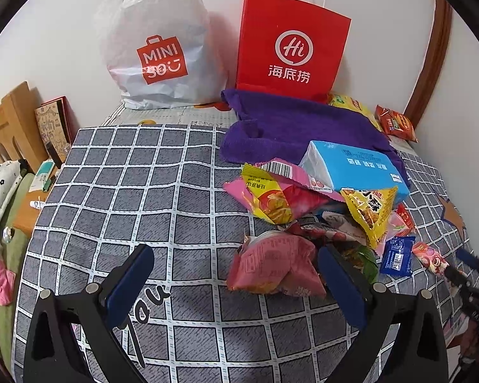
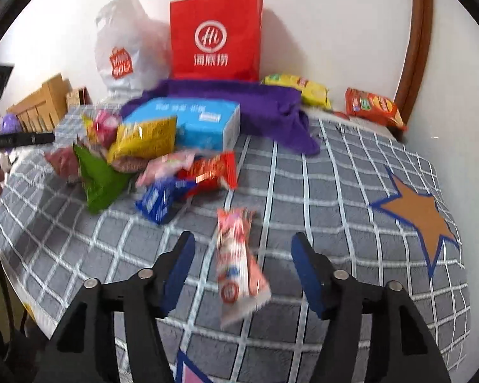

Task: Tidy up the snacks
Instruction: 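Grasp the pink pastry packet with the left tool while the right tool grasps a pink lollipop stick, then carry the pink packet and lollipop stick with both tools over the purple towel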

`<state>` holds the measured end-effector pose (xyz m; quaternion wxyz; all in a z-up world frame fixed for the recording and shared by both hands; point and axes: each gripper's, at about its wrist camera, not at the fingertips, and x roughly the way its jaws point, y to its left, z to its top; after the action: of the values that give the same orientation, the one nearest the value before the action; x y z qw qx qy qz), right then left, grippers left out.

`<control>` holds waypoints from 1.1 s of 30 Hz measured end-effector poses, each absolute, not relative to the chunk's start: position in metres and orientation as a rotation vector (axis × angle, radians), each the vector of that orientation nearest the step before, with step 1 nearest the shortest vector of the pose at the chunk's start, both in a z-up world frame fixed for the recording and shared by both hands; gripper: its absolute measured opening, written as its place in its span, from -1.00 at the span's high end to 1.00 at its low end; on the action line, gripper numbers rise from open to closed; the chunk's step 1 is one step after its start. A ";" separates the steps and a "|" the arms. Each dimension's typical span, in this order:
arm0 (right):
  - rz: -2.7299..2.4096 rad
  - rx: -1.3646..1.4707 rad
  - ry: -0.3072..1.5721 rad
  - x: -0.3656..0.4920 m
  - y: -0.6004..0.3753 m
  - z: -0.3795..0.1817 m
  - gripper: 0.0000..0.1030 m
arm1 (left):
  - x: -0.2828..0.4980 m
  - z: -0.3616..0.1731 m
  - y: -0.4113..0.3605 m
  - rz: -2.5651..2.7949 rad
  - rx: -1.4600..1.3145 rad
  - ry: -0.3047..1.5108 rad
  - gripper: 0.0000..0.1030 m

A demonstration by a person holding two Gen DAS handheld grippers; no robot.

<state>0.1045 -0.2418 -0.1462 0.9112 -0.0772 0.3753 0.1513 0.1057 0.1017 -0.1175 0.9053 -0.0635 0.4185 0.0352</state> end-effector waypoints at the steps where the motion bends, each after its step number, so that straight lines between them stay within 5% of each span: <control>1: 0.320 -0.162 0.784 0.109 -0.239 -0.146 -0.22 | 0.106 -0.117 0.101 0.074 -0.127 0.865 -0.99; 4: 0.316 -0.209 0.840 0.126 -0.226 -0.156 -0.22 | 0.107 -0.117 0.100 0.079 -0.119 0.866 -0.99; 8: 0.335 -0.202 0.957 0.143 -0.217 -0.185 0.34 | 0.109 -0.119 0.103 0.079 -0.115 0.876 -0.99; 11: 0.332 -0.164 0.916 0.140 -0.221 -0.184 0.52 | 0.111 -0.123 0.103 0.069 -0.115 0.887 -0.99; 29: 0.274 -0.044 0.849 0.147 -0.233 -0.193 0.53 | 0.146 -0.165 0.082 -0.027 -0.089 1.004 -0.98; 33: 0.281 -0.026 0.843 0.147 -0.236 -0.194 0.54 | 0.143 -0.167 0.085 -0.067 -0.124 1.005 -0.51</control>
<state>0.1474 -0.2359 -0.1938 0.9027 -0.0127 0.4079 0.1360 0.1429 0.0854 -0.1665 0.8740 -0.0595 0.4812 -0.0323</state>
